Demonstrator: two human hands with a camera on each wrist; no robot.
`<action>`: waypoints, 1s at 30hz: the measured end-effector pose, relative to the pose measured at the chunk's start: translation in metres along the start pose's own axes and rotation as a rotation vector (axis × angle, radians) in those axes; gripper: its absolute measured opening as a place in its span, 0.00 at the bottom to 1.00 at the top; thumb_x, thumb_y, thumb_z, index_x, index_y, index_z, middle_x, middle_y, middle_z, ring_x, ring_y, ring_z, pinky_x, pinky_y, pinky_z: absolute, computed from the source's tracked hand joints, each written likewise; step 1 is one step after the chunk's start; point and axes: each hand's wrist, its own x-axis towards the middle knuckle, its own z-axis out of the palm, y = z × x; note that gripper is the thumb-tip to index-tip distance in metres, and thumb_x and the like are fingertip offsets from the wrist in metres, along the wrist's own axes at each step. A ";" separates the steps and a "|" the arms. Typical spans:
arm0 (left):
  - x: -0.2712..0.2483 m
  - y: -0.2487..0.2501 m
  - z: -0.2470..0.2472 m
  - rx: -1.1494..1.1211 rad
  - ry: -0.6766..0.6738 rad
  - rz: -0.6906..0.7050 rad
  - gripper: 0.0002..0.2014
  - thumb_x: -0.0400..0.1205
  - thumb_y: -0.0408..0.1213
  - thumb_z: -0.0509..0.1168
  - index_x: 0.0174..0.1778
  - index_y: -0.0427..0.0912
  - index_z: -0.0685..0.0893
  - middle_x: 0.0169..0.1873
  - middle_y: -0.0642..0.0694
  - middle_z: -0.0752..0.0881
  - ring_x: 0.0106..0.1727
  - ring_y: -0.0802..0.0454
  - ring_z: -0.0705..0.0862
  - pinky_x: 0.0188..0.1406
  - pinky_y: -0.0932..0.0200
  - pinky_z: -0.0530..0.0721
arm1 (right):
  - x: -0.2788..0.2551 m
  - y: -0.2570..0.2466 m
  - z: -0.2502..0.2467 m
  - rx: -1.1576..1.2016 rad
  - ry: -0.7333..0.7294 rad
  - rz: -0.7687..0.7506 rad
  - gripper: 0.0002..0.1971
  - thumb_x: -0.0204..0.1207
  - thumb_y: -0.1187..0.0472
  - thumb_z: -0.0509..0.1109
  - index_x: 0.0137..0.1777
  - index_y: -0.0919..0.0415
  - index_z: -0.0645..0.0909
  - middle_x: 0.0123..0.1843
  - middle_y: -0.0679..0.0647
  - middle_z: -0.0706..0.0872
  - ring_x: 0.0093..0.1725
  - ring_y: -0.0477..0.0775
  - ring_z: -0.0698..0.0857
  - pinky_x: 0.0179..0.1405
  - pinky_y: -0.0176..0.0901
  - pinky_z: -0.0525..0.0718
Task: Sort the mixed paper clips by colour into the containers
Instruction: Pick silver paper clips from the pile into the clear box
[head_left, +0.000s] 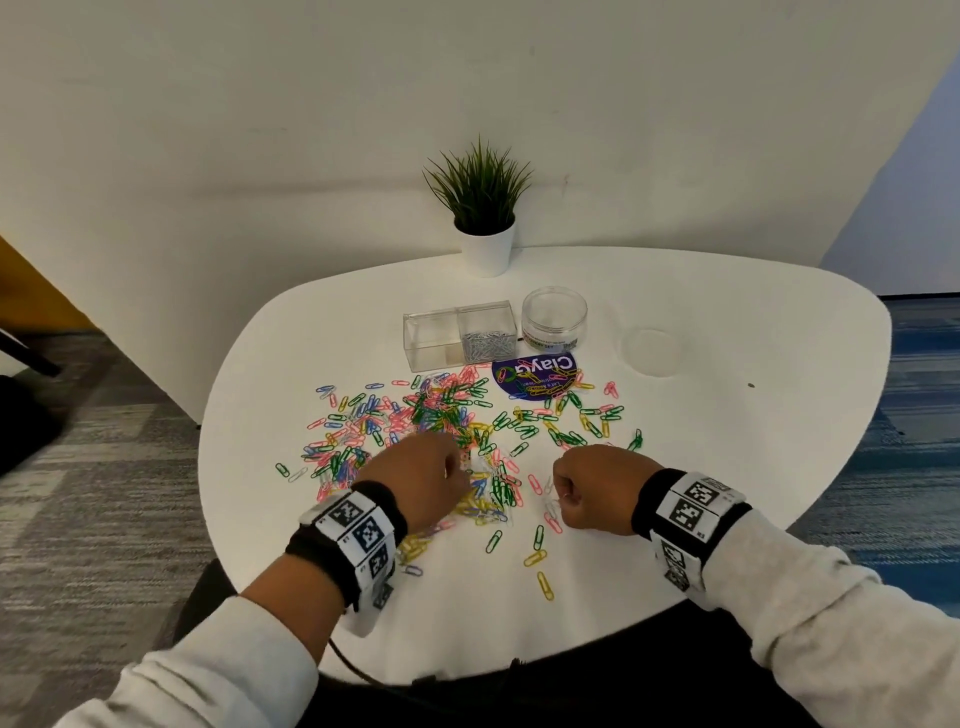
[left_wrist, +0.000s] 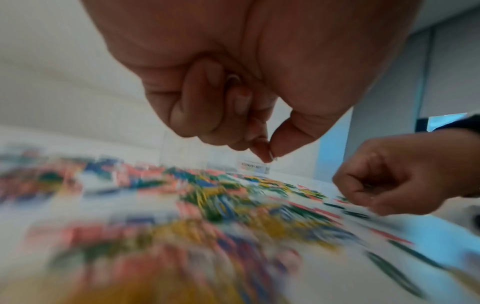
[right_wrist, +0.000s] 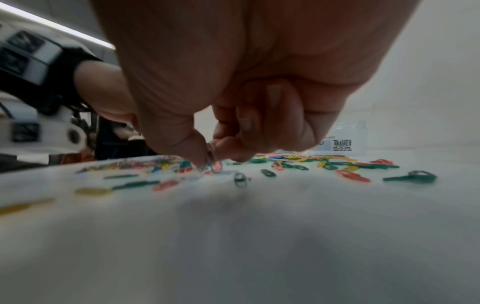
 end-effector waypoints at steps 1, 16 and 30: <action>0.011 -0.001 -0.010 0.012 0.027 0.010 0.07 0.83 0.46 0.59 0.41 0.50 0.77 0.39 0.52 0.80 0.39 0.53 0.80 0.40 0.53 0.82 | 0.002 0.000 -0.003 0.034 0.018 -0.005 0.03 0.77 0.54 0.66 0.44 0.52 0.79 0.39 0.44 0.79 0.40 0.48 0.80 0.42 0.42 0.81; 0.205 0.003 -0.078 0.127 0.103 -0.006 0.17 0.86 0.38 0.61 0.71 0.42 0.81 0.72 0.41 0.79 0.73 0.44 0.76 0.71 0.56 0.71 | 0.128 0.005 -0.131 0.263 0.406 0.121 0.04 0.76 0.58 0.69 0.43 0.59 0.81 0.42 0.53 0.85 0.43 0.54 0.83 0.44 0.46 0.81; 0.132 -0.026 -0.077 -0.071 0.129 0.073 0.15 0.86 0.37 0.57 0.65 0.51 0.85 0.62 0.51 0.86 0.62 0.51 0.83 0.61 0.61 0.76 | 0.167 0.006 -0.166 0.150 0.318 0.054 0.16 0.79 0.62 0.67 0.65 0.57 0.85 0.65 0.53 0.86 0.63 0.53 0.82 0.56 0.35 0.71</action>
